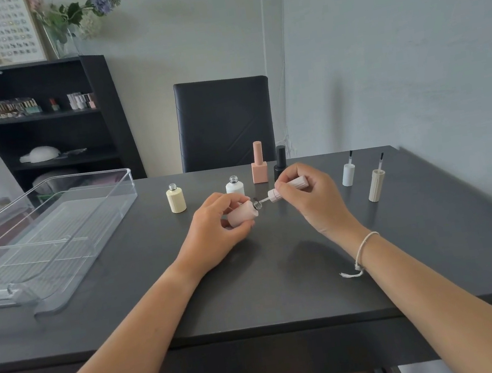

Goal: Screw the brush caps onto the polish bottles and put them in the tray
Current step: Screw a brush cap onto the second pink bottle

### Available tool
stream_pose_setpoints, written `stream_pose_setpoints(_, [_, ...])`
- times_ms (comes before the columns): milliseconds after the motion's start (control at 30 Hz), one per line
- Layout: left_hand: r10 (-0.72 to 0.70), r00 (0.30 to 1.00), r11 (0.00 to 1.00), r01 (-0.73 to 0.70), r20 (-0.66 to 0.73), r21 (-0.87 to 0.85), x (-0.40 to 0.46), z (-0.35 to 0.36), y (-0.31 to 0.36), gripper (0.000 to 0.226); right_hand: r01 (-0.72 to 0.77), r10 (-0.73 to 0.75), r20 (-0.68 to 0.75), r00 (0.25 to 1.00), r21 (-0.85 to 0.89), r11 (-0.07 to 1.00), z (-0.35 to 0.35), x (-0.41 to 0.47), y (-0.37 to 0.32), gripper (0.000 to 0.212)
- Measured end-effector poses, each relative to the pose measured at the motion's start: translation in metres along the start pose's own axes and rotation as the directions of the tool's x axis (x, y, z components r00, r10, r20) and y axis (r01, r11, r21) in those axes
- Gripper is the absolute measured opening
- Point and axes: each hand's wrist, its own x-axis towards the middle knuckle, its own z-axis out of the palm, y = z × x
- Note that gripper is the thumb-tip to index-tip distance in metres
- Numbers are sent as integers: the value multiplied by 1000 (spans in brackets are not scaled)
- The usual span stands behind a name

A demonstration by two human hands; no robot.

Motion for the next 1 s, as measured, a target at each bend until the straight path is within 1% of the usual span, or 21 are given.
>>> stream_pose_setpoints(167, [-1,1000,1000,1,-3,-27,0,0,-1,34,-23,22,30,999,20,1000,0,0,1,22])
stream_pose_setpoints(367, [27,1000,1000,-26,11,-16,0,0,0,37,-23,24,60,998,-20,1000,3,0,3,23])
stream_pose_setpoints(500, [30,999,999,-30,16,-19,-1,1,-1,35,-18,20,95,995,-31,999,6,-1,5,17])
stream_pose_setpoints(633, [38,999,999,-37,24,-15,-1,1,-2,34,21,-8,139,990,-91,996,7,-3,7,5])
stream_pose_setpoints(733, [41,999,999,-41,18,-6,0,0,-2,34,68,-47,148,988,-135,989,7,-3,8,7])
stream_pose_setpoints(900, [37,999,999,-38,25,9,0,0,-2,36,161,-124,171,977,-221,962,6,-5,7,3])
stream_pose_setpoints(1000, [43,999,999,-43,18,-3,0,0,-1,39,187,-137,208,968,-244,952,4,-6,8,5])
